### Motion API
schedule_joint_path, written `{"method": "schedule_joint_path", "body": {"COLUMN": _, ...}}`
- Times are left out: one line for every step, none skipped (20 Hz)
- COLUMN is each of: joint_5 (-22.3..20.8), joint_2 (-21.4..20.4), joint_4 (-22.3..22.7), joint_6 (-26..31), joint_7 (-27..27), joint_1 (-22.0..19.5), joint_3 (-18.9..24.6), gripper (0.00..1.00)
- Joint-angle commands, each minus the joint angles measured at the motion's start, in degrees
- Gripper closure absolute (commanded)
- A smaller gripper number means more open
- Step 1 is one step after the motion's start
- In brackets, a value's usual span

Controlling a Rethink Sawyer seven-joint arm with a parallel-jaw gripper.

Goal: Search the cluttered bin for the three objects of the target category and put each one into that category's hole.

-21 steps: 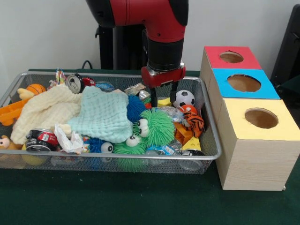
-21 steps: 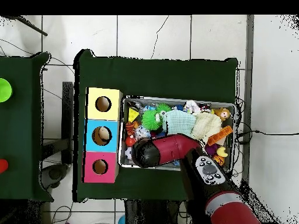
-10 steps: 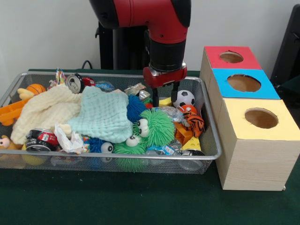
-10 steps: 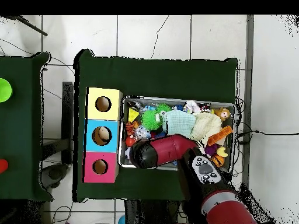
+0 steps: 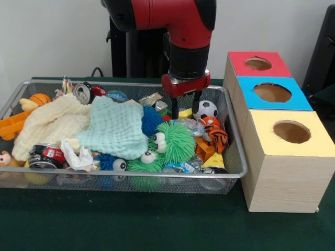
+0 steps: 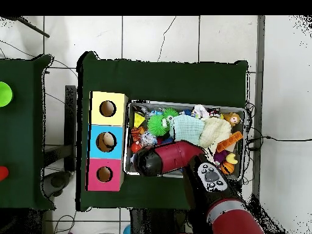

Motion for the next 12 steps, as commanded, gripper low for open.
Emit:
{"method": "schedule_joint_path", "body": {"joint_5": 2.2, "joint_2": 1.1, "joint_4": -5.5, "joint_6": 3.0, "joint_7": 5.2, "joint_1": -0.4, "joint_3": 0.5, "gripper": 0.00}}
{"method": "schedule_joint_path", "body": {"joint_5": 2.3, "joint_2": 1.0, "joint_4": -5.5, "joint_6": 2.9, "joint_7": 5.2, "joint_1": -0.5, "joint_3": 0.5, "gripper": 0.00}}
{"method": "schedule_joint_path", "body": {"joint_5": 2.3, "joint_2": 1.0, "joint_4": -5.5, "joint_6": 2.9, "joint_7": 5.1, "joint_1": -0.5, "joint_3": 0.5, "gripper": 0.00}}
{"method": "schedule_joint_path", "body": {"joint_5": 2.3, "joint_2": 0.9, "joint_4": -5.4, "joint_6": 2.8, "joint_7": 5.0, "joint_1": -0.6, "joint_3": 0.6, "gripper": 0.00}}
{"method": "schedule_joint_path", "body": {"joint_5": 2.4, "joint_2": 0.9, "joint_4": -5.3, "joint_6": 2.8, "joint_7": 4.8, "joint_1": -0.7, "joint_3": 0.7, "gripper": 0.00}}
{"method": "schedule_joint_path", "body": {"joint_5": 2.5, "joint_2": 0.8, "joint_4": -5.3, "joint_6": 3.0, "joint_7": 4.5, "joint_1": -0.9, "joint_3": 0.9, "gripper": 0.00}}
{"method": "schedule_joint_path", "body": {"joint_5": 2.6, "joint_2": 0.7, "joint_4": -5.2, "joint_6": 3.2, "joint_7": 4.3, "joint_1": -1.0, "joint_3": 1.1, "gripper": 0.00}}
{"method": "schedule_joint_path", "body": {"joint_5": 2.7, "joint_2": 0.6, "joint_4": -5.3, "joint_6": 3.6, "joint_7": 4.0, "joint_1": -1.1, "joint_3": 1.2, "gripper": 0.00}}
{"method": "schedule_joint_path", "body": {"joint_5": 2.8, "joint_2": 0.6, "joint_4": -5.2, "joint_6": 3.9, "joint_7": 3.8, "joint_1": -1.2, "joint_3": 1.4, "gripper": 0.00}}
{"method": "schedule_joint_path", "body": {"joint_5": 2.9, "joint_2": 0.5, "joint_4": -5.3, "joint_6": 4.2, "joint_7": 3.7, "joint_1": -1.1, "joint_3": 1.4, "gripper": 0.00}}
{"method": "schedule_joint_path", "body": {"joint_5": 3.0, "joint_2": 0.5, "joint_4": -5.4, "joint_6": 4.6, "joint_7": 3.4, "joint_1": -1.1, "joint_3": 1.5, "gripper": 0.00}}
{"method": "schedule_joint_path", "body": {"joint_5": 3.2, "joint_2": 0.4, "joint_4": -5.5, "joint_6": 5.1, "joint_7": 3.3, "joint_1": -1.1, "joint_3": 1.6, "gripper": 0.00}}
